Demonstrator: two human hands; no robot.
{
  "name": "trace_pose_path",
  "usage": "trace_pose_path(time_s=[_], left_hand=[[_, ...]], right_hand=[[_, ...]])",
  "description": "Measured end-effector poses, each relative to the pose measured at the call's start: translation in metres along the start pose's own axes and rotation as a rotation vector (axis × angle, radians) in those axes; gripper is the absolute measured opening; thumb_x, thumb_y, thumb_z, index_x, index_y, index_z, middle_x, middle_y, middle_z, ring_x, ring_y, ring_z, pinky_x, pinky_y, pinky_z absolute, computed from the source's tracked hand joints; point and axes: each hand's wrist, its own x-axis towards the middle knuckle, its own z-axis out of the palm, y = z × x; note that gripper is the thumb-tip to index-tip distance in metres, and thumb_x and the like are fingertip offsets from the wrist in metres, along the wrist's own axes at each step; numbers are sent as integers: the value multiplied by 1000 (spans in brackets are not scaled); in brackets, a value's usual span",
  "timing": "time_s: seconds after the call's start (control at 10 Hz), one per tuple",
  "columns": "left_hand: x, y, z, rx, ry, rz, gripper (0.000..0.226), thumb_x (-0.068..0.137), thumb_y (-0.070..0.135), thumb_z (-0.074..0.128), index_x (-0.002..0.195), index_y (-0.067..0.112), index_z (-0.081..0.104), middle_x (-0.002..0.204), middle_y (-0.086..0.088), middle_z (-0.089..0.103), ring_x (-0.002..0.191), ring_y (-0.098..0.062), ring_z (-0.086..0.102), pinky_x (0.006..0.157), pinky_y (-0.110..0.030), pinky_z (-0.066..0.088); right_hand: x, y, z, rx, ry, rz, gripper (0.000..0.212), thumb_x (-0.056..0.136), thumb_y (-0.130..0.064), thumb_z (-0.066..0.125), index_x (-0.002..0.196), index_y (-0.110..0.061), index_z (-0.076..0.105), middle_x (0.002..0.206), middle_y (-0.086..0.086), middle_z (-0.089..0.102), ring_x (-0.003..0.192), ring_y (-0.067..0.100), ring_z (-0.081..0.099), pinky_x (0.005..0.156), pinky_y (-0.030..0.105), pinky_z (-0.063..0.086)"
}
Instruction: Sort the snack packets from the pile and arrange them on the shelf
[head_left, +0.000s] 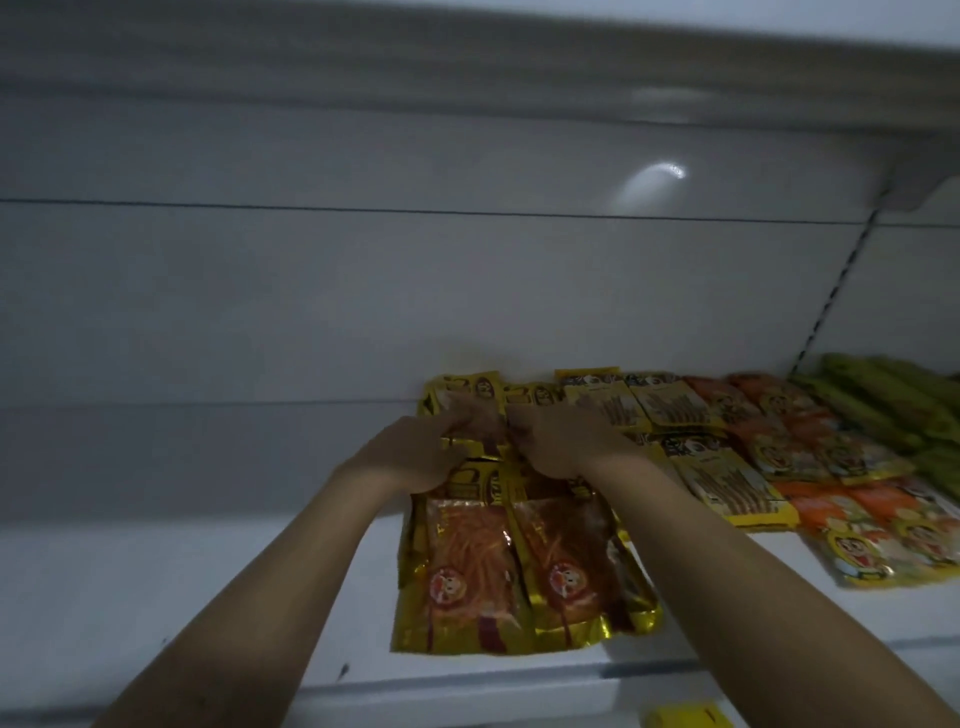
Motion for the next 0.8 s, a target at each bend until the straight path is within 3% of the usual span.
trace_pose_path(time_s=[0.1,0.2,0.3,0.4,0.5,0.6,0.8], left_hand=[[-1,-4,-2,-47,17,46,54,102,40,45,152,38,26,142,-10,51,125,-29,52,95,-32,43],[-13,-13,1,-108,56,16,58,98,50,45,150,46,19,129,-10,49,116,-31,55,92,-34,46],[-41,-23,11,-146,44,-34,68,95,60,44,152,47,9,124,-8,52,108,-27,57,84,-31,47],[-69,-22,19,-159,56,21,62,95,61,45,150,42,24,113,-5,56,107,-23,56,86,-31,49],[-77,-13,27,-200,69,47,62,94,59,48,149,35,33,129,-3,57,118,-22,54,96,-36,49],[-78,-2,34,-173,83,27,69,94,60,49,153,31,28,140,-1,54,126,-21,52,102,-38,47],[-100,18,26,203,185,-22,63,96,62,41,150,33,29,137,-4,54,127,-28,48,100,-44,41]], right_hand=[[-5,-4,-5,46,10,41,27,103,-31,32,121,-33,53,121,2,65,116,29,56,112,54,21],[-29,-9,-12,108,90,96,30,102,-40,36,128,-45,49,126,-3,63,124,26,51,113,52,21],[-83,-26,-8,119,174,159,51,95,-56,46,144,-49,34,139,-7,55,132,21,46,116,47,22],[-121,-45,3,52,29,211,56,92,-63,46,145,-46,35,141,-8,53,133,18,44,116,44,19],[-123,-53,14,22,-4,210,55,93,-64,46,144,-45,38,144,-3,48,135,24,40,114,43,23],[-122,-52,18,29,27,216,52,94,-61,45,142,-43,42,145,0,47,135,26,39,113,43,25],[-145,-34,13,93,213,191,56,94,-59,45,146,-39,37,148,2,44,138,25,36,116,44,20]])
